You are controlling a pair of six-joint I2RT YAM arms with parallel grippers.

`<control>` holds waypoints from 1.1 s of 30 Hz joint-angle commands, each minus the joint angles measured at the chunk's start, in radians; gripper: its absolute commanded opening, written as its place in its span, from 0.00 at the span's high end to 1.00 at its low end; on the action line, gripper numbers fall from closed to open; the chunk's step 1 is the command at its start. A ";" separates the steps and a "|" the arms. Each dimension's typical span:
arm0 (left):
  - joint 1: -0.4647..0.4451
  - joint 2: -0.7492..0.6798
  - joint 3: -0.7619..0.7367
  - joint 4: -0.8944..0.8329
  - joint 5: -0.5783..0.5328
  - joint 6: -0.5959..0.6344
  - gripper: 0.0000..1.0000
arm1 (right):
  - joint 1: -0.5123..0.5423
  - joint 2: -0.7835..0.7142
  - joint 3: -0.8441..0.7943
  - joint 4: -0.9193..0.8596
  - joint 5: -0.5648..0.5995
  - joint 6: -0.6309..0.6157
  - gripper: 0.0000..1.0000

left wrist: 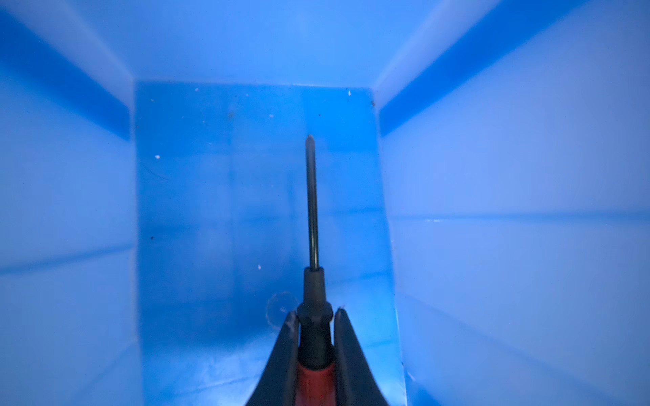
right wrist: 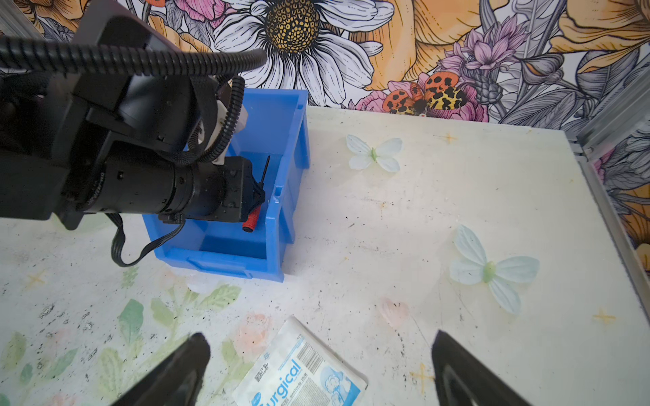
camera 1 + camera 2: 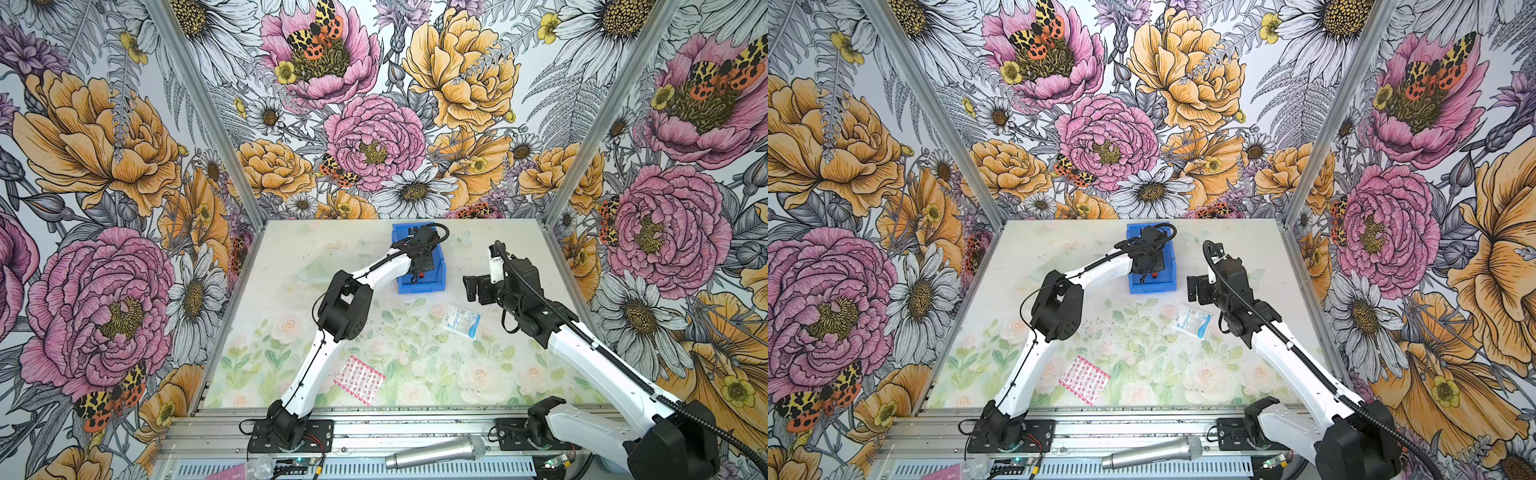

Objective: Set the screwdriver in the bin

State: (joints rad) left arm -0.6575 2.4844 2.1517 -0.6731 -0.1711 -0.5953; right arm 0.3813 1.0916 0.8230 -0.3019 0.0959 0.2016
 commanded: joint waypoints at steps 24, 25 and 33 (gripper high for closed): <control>-0.082 -0.385 -0.169 0.020 -0.172 0.136 0.01 | -0.010 -0.111 -0.047 0.014 0.086 0.092 0.01; -0.085 -0.422 -0.202 0.021 -0.178 0.140 0.01 | -0.015 -0.106 -0.045 0.014 0.085 0.093 0.00; -0.041 -0.748 -0.537 0.083 -0.206 0.195 0.01 | -0.038 -0.072 -0.040 0.015 0.132 0.129 0.01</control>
State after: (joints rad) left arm -0.7361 1.8275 1.7115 -0.6178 -0.3344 -0.4370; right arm 0.3519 1.0107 0.7841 -0.3016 0.1860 0.2993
